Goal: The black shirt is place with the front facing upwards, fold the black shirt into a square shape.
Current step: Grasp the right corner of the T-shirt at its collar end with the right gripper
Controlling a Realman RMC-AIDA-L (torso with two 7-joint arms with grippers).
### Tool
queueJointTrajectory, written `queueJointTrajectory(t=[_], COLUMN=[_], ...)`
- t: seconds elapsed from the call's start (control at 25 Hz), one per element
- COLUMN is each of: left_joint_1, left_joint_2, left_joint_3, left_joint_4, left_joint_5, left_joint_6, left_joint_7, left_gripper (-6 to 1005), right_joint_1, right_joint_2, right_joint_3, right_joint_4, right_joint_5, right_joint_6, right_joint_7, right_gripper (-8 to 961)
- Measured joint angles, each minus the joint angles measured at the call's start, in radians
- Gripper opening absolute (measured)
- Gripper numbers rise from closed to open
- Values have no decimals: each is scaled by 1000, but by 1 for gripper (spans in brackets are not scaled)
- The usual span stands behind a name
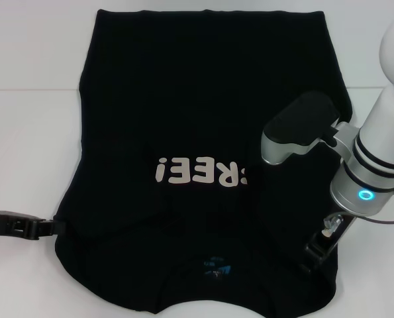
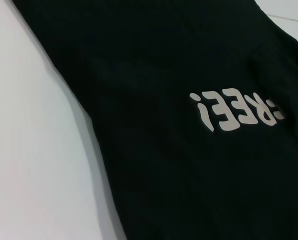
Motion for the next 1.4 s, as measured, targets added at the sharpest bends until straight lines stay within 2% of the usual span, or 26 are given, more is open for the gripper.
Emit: queueJointTrajectory(t=[0.2, 0.64, 0.96, 1.2, 1.4], left_joint_1=[-1, -3, -3, 0, -2], left_joint_2=[3, 5, 6, 9, 9], left_joint_3=[0, -2, -6, -8, -8], left_joint_4=[-9, -24, -24, -20, -17], left_joint_5=[-1, -2, -2, -2, -3], left_joint_6=[-1, -9, -8, -6, -1], left_joint_7=[3, 17, 19, 20, 22], left_gripper=[-1, -1, -1, -1, 0], right_joint_1=[0, -6, -76, -194, -276], right_joint_2=[-2, 0, -5, -10, -11], right_joint_3=[6, 0, 4, 35, 87], right_joint_4=[3, 3, -45, -166, -209], right_joint_5=[1, 15, 48, 48, 47], right_joint_6=[-2, 5, 27, 40, 68], right_joint_7=[6, 8, 31, 68, 79], right_gripper=[430, 17, 12, 10, 10])
